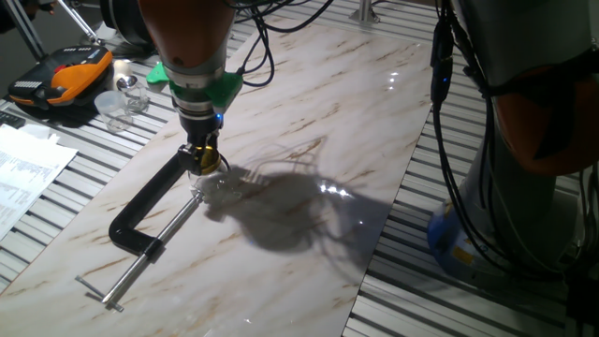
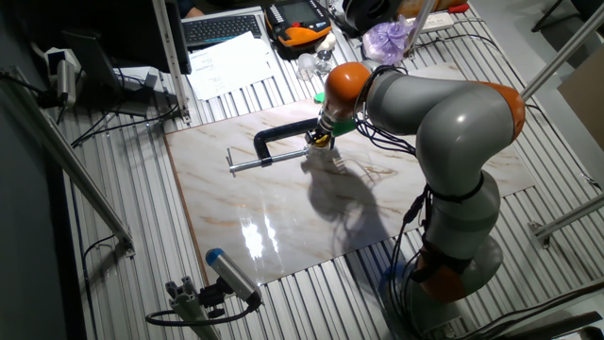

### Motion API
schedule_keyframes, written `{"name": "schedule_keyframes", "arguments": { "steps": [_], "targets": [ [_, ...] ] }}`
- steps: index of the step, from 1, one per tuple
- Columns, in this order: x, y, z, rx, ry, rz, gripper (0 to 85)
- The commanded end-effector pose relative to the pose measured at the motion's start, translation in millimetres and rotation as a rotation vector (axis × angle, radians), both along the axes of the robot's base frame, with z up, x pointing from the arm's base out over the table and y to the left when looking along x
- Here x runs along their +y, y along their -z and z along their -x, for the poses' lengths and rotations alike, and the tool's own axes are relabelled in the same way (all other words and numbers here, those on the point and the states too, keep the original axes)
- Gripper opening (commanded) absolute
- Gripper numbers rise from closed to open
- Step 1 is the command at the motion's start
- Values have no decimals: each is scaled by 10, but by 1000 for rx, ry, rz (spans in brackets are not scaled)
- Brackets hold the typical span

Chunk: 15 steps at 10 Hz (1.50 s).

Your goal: Screw the lid onto the jar

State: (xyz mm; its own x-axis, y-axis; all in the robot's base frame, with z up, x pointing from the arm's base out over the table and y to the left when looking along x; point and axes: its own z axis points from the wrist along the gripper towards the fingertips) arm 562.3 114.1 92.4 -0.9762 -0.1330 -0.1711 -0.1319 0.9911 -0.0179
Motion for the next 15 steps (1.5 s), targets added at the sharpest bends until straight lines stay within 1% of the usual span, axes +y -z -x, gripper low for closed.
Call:
{"name": "schedule_keyframes", "arguments": {
  "steps": [1,2,6,8,9,11,12,13,14,15],
  "targets": [
    [5,7,3,0,1,-1,0],
    [5,9,1,2,1,1,0],
    [8,26,-13,21,15,12,0],
    [7,27,-14,23,17,13,0],
    [7,25,-14,21,15,3,0],
    [9,22,-14,19,19,6,0],
    [9,22,-14,14,33,5,170],
    [11,22,-13,6,51,10,340],
    [13,21,-13,-1,68,12,340],
    [14,21,-12,-9,89,12,510]
  ]
}}
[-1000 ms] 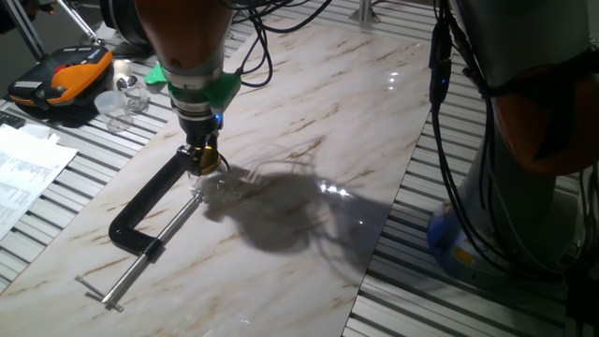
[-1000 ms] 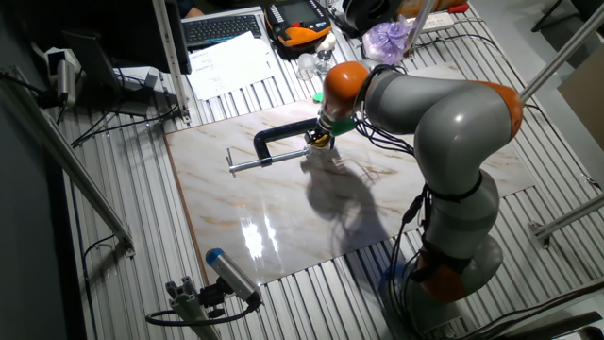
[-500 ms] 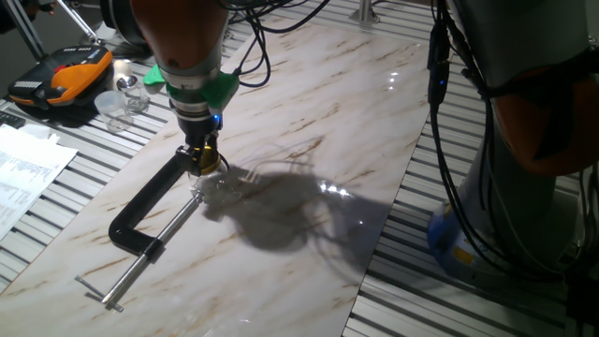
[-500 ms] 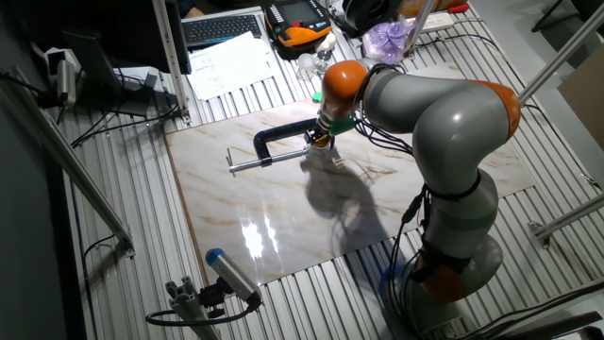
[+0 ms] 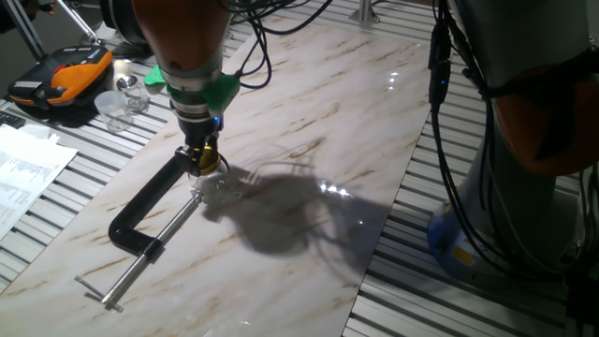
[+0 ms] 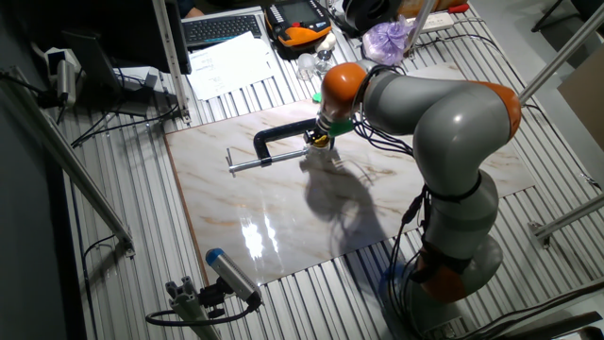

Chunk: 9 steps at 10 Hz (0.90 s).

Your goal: Screw the lid onto the jar

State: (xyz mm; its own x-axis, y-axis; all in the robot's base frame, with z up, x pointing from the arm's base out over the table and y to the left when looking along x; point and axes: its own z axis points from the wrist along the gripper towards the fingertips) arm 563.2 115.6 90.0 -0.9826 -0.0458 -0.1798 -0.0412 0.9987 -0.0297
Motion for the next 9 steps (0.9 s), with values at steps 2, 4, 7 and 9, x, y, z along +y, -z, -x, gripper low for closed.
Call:
{"name": "schedule_keyframes", "arguments": {
  "steps": [2,4,7,9],
  "targets": [
    [-1,-1,-4,-6,13,-12,680],
    [2,0,-5,-6,11,-13,680],
    [16,-2,-9,-5,30,-4,850],
    [17,-2,-11,-8,32,-10,850]
  ]
}}
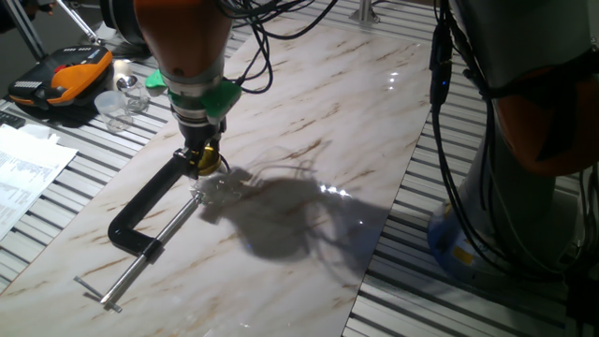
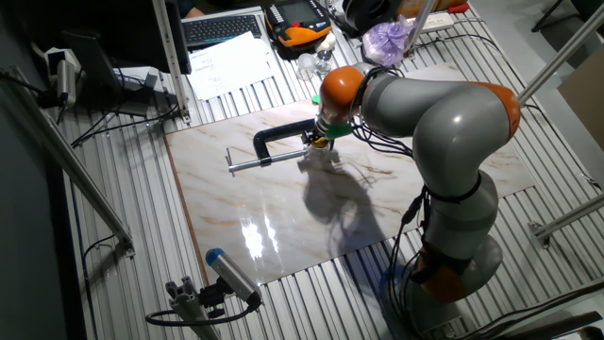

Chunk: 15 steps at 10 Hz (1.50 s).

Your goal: Screw the lid onto the jar

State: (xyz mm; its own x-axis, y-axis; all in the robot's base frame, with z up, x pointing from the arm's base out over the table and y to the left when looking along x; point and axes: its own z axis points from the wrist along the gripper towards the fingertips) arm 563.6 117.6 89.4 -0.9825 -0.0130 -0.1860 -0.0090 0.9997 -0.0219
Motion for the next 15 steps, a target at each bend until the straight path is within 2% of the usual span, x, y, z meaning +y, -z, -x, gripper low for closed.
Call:
{"name": "schedule_keyframes", "arguments": {
  "steps": [1,3,5,6,8,10,11,12,13,15],
  "targets": [
    [-2,-8,-8,-3,-1,1,850],
    [-8,-14,-7,-2,0,7,850],
    [-20,-38,-8,30,29,26,850],
    [-20,-98,2,45,40,34,850],
    [-22,-247,-8,103,61,42,850],
    [-28,-257,3,104,49,41,850],
    [-18,-247,11,118,47,39,850],
    [-12,-247,17,131,53,28,680],
    [-12,-249,20,132,52,11,680],
    [-16,-256,27,127,50,13,680]
  ]
}}
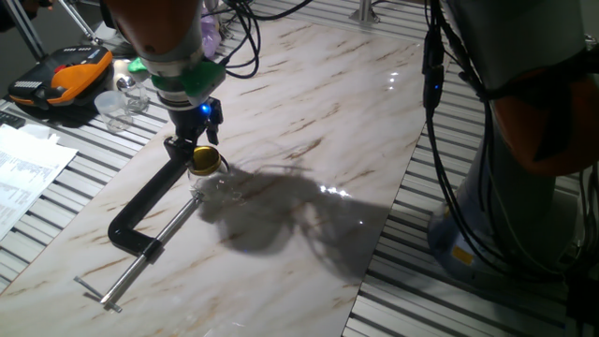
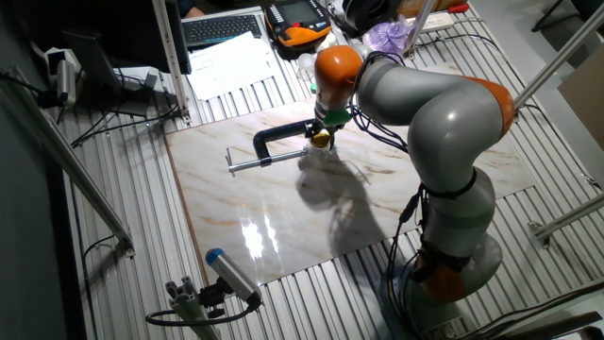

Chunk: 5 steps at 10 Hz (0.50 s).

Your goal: Screw the lid onto the jar

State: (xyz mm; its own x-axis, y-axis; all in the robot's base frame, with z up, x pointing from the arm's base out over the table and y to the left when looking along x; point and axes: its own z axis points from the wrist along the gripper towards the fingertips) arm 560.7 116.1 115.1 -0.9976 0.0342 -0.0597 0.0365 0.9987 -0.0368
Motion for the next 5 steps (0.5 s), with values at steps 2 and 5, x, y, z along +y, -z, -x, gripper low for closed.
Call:
{"name": "schedule_keyframes", "arguments": {
  "steps": [2,5],
  "targets": [
    [-9,-22,21,-5,5,6,850],
    [-23,-29,26,24,12,14,850]
  ]
}}
